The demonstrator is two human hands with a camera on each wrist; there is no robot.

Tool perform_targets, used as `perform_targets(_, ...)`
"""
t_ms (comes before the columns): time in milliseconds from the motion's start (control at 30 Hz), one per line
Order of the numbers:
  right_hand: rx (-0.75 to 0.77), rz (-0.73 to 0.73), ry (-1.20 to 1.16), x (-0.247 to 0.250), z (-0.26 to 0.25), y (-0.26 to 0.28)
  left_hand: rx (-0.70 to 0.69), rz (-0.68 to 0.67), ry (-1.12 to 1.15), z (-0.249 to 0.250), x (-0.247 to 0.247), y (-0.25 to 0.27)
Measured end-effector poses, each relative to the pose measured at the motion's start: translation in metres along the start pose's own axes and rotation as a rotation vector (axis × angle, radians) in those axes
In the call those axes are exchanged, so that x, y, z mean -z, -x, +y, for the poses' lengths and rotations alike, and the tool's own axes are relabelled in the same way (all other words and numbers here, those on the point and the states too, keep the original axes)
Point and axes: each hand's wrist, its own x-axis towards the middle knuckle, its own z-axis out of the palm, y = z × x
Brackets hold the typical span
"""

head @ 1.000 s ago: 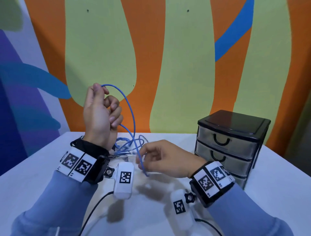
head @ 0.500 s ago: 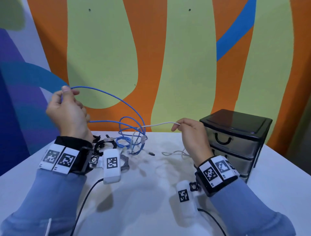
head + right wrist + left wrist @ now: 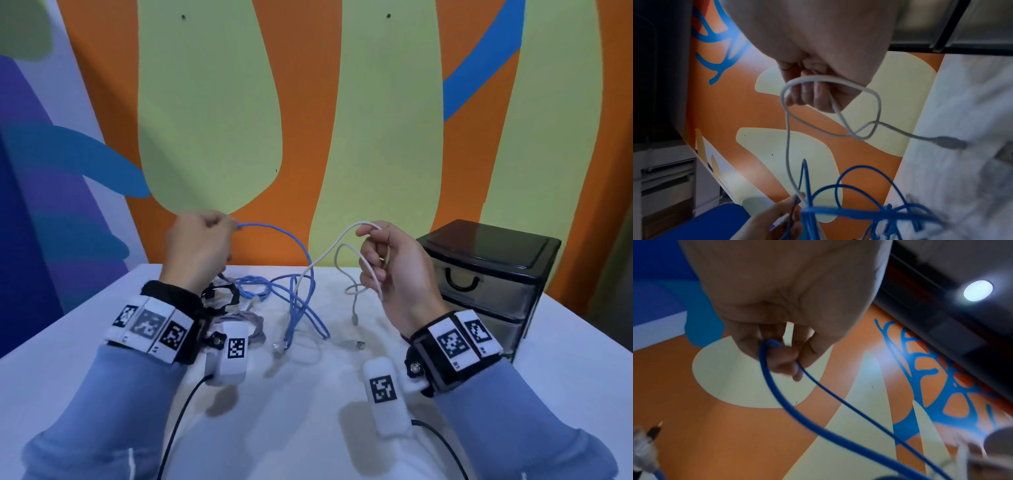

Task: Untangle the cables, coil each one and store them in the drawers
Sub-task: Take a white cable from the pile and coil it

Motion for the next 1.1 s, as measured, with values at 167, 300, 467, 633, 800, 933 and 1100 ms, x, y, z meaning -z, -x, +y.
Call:
perform_targets(167, 0.041, -0.110, 0.020, -0.004, -0.003, 0.001, -0.354, -0.004, -0.381, 0.017, -0.013, 0.020)
perform_targets(300, 0.061, -0.074, 0.081, -0.006, -0.005, 0.003, -0.447, -0.211, -0.114, 0.036, -0.016, 0.033)
perform_targets(467, 0.061, -0.184, 0.058, -0.009, -0.008, 0.007, -0.399, -0.553, -0.319, 0.026, -0.027, 0.037)
perform_targets(633, 0.063, -0.284, -0.007, -0.014, -0.009, 0.012, -0.471, -0.452, -0.247, 0.016, -0.033, 0.033)
perform_targets(800, 0.374, -0.213, 0.633, -0.003, 0.009, 0.004, -0.412, -0.528, 0.231, 0.023, -0.029, 0.036)
perform_targets(933, 0.388, -0.316, 0.720, -0.006, 0.019, 0.006, -0.372, -0.539, 0.415, 0.029, -0.030, 0.042)
perform_targets(1100, 0.336, -0.151, 0.893, 0.002, 0.025, -0.002, -0.349, -0.262, 0.703, 0.035, -0.029, 0.033)
